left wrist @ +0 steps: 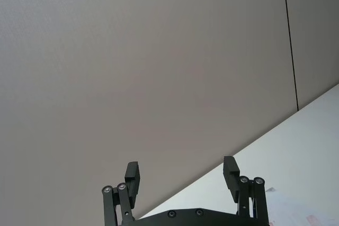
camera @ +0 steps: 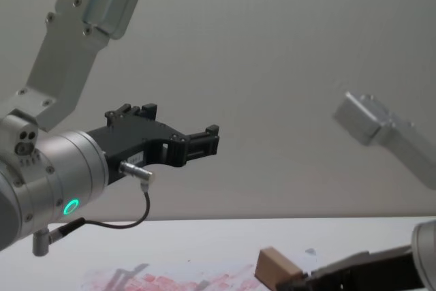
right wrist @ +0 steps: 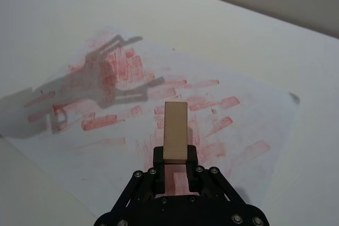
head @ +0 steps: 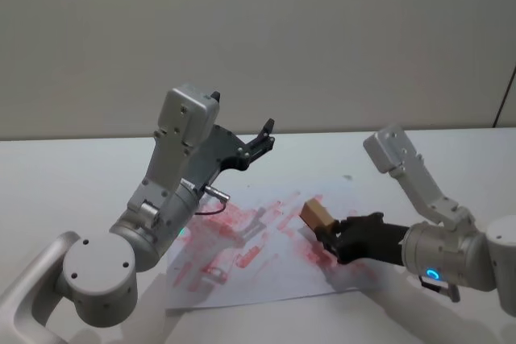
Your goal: Use the one hand to pick up the stamp and affix it onto the A4 paper.
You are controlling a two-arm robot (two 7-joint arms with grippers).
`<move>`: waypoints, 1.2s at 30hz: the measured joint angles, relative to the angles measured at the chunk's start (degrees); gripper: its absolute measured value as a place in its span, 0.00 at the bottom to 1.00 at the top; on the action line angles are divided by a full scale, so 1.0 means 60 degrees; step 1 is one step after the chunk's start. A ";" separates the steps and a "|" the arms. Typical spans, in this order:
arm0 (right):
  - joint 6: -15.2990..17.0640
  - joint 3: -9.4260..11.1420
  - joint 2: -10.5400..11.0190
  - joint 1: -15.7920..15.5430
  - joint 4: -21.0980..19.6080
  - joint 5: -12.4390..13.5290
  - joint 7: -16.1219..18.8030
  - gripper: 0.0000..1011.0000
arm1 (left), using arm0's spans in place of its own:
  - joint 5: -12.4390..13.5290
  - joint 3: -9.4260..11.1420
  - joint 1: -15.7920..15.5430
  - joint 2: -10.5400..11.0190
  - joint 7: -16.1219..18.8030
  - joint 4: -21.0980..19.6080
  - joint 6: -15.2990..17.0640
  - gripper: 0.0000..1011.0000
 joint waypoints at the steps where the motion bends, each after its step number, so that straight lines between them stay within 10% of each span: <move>1: 0.0130 -0.0018 -0.0012 0.0028 0.0061 -0.0044 0.0035 0.21 | 0.0000 0.0000 0.0000 0.0000 0.0001 0.0000 0.0000 0.99; 36: 0.0939 -0.0293 -0.0191 0.0256 0.0716 -0.0244 0.0029 0.21 | 0.0000 0.0000 0.0000 -0.0001 0.0000 0.0000 0.0000 0.99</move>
